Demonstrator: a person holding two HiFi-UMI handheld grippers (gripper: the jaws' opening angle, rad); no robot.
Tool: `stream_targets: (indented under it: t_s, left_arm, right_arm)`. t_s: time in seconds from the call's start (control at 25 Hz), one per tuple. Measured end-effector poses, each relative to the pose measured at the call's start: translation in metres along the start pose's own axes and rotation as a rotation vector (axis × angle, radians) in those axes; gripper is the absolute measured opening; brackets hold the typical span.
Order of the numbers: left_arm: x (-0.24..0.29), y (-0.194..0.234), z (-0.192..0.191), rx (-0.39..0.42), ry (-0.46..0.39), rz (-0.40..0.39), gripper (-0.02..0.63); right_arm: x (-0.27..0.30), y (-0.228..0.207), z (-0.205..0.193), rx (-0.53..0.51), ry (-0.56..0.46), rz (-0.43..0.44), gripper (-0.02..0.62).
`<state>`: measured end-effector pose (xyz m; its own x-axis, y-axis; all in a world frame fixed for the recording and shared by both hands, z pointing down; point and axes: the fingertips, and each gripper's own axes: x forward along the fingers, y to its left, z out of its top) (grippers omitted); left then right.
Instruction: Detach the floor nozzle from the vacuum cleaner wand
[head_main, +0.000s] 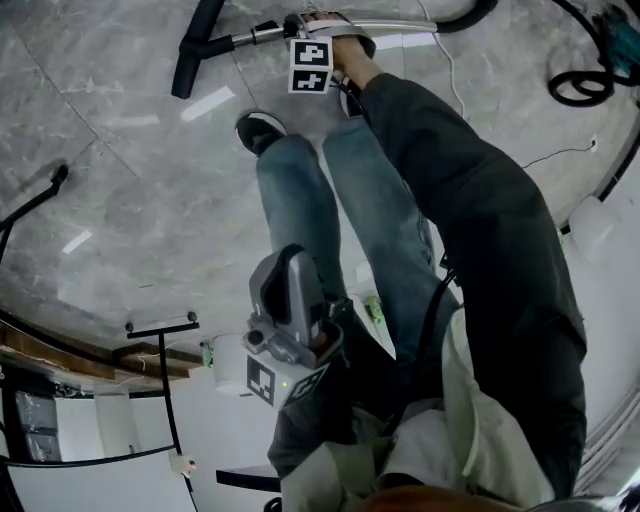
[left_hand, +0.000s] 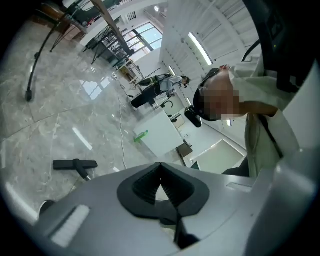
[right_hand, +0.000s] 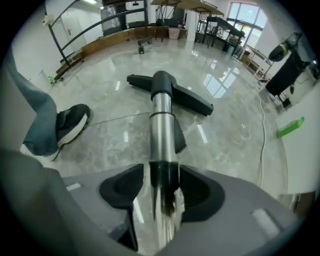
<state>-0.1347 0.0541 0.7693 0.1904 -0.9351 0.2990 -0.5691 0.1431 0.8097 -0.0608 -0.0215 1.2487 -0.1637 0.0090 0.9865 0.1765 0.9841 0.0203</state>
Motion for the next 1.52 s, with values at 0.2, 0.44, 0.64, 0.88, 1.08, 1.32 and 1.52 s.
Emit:
stream_targets:
  t_s: [0.2, 0.44, 0.64, 0.88, 1.08, 1.32, 1.52]
  left_arm:
    - [0.005, -0.006, -0.004, -0.080, 0.000, -0.051, 0.003]
    - [0.010, 0.006, -0.019, -0.177, 0.026, -0.068, 0.004]
    - [0.019, 0.034, -0.047, -0.193, 0.109, -0.067, 0.055]
    - [0.039, 0.061, -0.068, -0.221, 0.205, -0.060, 0.211]
    - [0.070, -0.019, -0.043, -0.118, 0.181, -0.306, 0.467]
    - [0.059, -0.088, 0.036, -0.120, -0.083, -0.439, 0.344]
    - [0.026, -0.197, 0.086, -0.065, -0.027, -0.678, 0.196]
  right_arm:
    - [0.030, 0.001, -0.001, -0.021, 0.039, 0.005, 0.215]
    - [0.010, 0.012, -0.002, 0.008, 0.053, 0.201, 0.124]
    - [-0.096, 0.045, 0.009, 0.096, -0.035, 0.330, 0.124]
    - [-0.235, 0.061, -0.008, 0.067, 0.016, 0.300, 0.123]
    - [-0.312, 0.063, 0.000, 0.038, 0.037, 0.308, 0.123]
    - [-0.400, 0.090, 0.022, -0.046, 0.018, 0.362, 0.123]
    - [-0.522, 0.108, 0.050, -0.088, -0.079, 0.535, 0.127]
